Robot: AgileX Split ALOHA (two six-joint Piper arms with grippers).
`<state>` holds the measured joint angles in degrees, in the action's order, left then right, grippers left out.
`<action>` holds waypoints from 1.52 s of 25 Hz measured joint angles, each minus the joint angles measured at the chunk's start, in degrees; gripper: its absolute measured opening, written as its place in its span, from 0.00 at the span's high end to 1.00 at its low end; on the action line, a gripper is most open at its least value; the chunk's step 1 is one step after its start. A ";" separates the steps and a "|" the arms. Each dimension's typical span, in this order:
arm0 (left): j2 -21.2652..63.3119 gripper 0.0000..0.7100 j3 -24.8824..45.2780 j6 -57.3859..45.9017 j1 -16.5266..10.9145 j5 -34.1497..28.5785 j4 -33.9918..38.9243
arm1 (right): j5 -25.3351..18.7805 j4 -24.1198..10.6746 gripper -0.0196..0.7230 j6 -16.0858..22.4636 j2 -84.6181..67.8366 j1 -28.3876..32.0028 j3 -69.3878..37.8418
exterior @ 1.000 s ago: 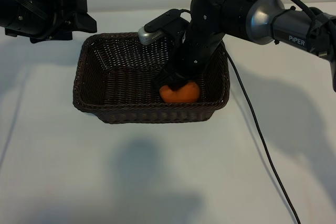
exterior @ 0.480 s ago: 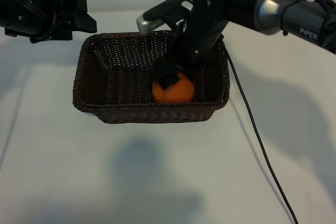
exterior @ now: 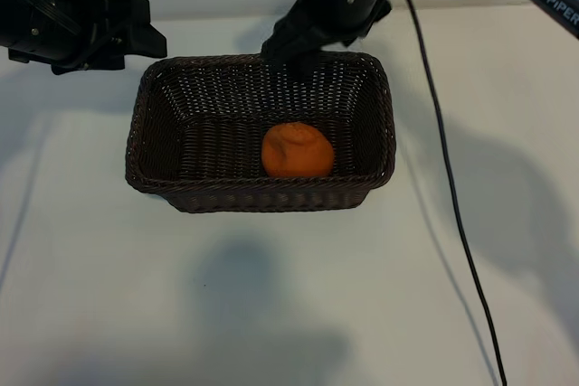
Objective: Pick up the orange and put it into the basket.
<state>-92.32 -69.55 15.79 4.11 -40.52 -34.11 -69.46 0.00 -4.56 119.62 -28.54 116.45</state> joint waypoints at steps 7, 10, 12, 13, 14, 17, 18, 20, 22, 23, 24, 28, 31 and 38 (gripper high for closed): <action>0.00 0.17 0.00 1.24 0.00 -0.21 0.00 | -0.48 -0.46 0.17 0.00 -2.28 1.14 0.50; 0.00 0.17 0.00 1.83 0.00 -0.21 0.00 | -0.48 0.00 0.17 0.14 -4.06 1.52 0.57; 0.00 0.17 0.00 1.88 0.00 -0.21 0.00 | -0.48 0.56 0.17 0.27 -5.32 1.84 0.57; 0.00 0.17 0.00 1.88 0.00 -0.21 0.00 | -0.51 0.54 0.17 0.32 -5.86 1.90 0.57; 0.00 0.17 0.00 1.89 0.00 -0.26 0.00 | -0.51 0.93 0.17 0.34 -6.24 1.98 0.61; 0.00 0.17 0.00 2.09 0.00 -0.38 0.00 | -0.51 1.27 0.17 0.21 -6.96 2.09 0.61; 0.00 0.17 0.00 2.09 0.00 -0.43 0.00 | -0.51 1.39 0.17 0.21 -6.96 2.09 0.61; 0.00 0.17 0.00 2.09 0.00 -0.42 0.00 | -0.51 2.09 0.17 0.16 -6.96 2.16 0.61; 0.00 0.17 0.00 2.09 0.00 -0.42 0.00 | -0.51 2.80 0.17 0.16 -6.96 2.21 0.61; 0.00 0.17 0.00 2.09 0.00 -0.42 0.00 | -0.51 2.87 0.17 0.16 -6.96 2.21 0.61; 0.00 0.17 0.00 2.09 0.00 -0.37 0.00 | -0.51 3.01 0.17 0.16 -6.96 2.22 0.61; 0.00 0.17 0.00 2.09 0.00 0.01 -0.11 | -0.45 3.13 0.17 -0.04 -6.96 2.27 -0.80; 0.00 0.17 0.00 2.09 0.00 0.05 -0.16 | -0.43 3.25 0.17 -0.21 -6.19 2.27 -2.29; 0.00 0.17 0.00 2.09 0.00 0.11 -0.16 | -0.49 3.25 0.17 -0.28 -5.82 2.27 -2.84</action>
<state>-92.32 -69.55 17.88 4.11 -40.40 -34.27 -69.95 3.25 -4.84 113.80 -26.27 113.61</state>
